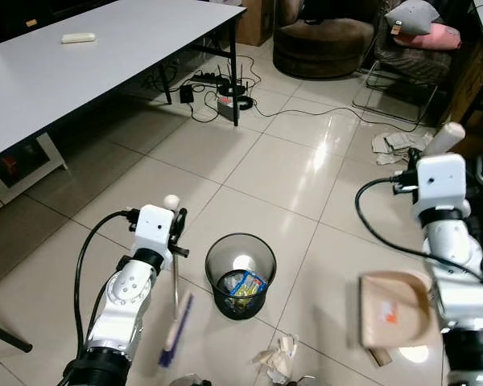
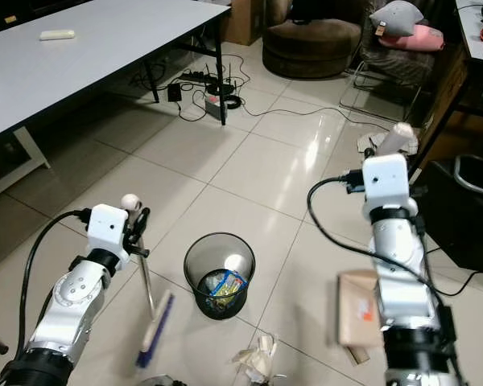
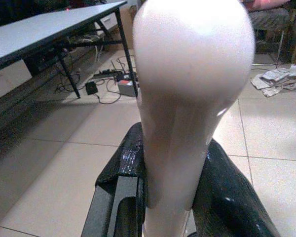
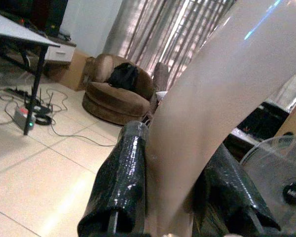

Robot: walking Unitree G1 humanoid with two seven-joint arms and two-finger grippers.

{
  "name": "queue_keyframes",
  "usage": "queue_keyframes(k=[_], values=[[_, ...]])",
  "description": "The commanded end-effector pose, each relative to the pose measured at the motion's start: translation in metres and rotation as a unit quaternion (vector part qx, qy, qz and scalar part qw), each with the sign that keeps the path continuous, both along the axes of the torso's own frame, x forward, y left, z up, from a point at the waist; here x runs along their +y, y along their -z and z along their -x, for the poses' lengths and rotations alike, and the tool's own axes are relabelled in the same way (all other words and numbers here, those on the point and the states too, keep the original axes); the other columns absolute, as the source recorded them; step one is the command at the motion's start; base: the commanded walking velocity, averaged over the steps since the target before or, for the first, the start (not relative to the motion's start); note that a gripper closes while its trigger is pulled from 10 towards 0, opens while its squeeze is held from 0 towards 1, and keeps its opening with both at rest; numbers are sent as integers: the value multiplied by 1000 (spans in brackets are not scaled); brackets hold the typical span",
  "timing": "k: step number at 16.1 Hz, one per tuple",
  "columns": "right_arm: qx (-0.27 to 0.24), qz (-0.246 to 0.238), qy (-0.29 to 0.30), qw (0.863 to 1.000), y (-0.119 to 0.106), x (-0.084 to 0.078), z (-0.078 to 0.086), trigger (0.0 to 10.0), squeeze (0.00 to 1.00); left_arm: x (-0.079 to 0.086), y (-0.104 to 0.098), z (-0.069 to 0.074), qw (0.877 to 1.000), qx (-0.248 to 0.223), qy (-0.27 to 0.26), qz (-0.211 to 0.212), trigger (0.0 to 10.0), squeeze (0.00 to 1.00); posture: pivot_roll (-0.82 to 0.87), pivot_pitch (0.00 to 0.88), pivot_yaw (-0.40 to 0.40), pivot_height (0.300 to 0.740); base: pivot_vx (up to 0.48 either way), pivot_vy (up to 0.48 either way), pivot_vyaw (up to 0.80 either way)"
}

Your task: Sweep floor

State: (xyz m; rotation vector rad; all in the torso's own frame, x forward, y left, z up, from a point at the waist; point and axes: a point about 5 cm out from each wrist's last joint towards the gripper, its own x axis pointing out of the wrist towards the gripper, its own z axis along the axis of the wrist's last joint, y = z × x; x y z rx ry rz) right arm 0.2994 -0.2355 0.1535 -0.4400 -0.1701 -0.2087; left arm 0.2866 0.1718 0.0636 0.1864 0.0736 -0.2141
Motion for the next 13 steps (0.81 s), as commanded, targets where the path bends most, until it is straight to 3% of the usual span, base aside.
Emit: queue_keyframes(k=[1, 6, 13], values=[[-15, -18, 0, 1000, -5, 3, 0, 10000, 0, 0, -4, -4, 1000, -4, 1, -1, 10000, 0, -26, 0, 48, 740, 0, 0, 0], [4, -61, -17, 998, 9, 21, 2, 10000, 0, -1, -3, -3, 1000, -2, 5, 0, 10000, 0, -23, 0, 52, 740, -49, 0, 0], [4, -82, 0, 997, 15, 19, 8, 10000, 0, -1, -6, -5, 1000, -5, 7, 5, 10000, 0, -23, 7, 64, 740, -258, 0, 0]])
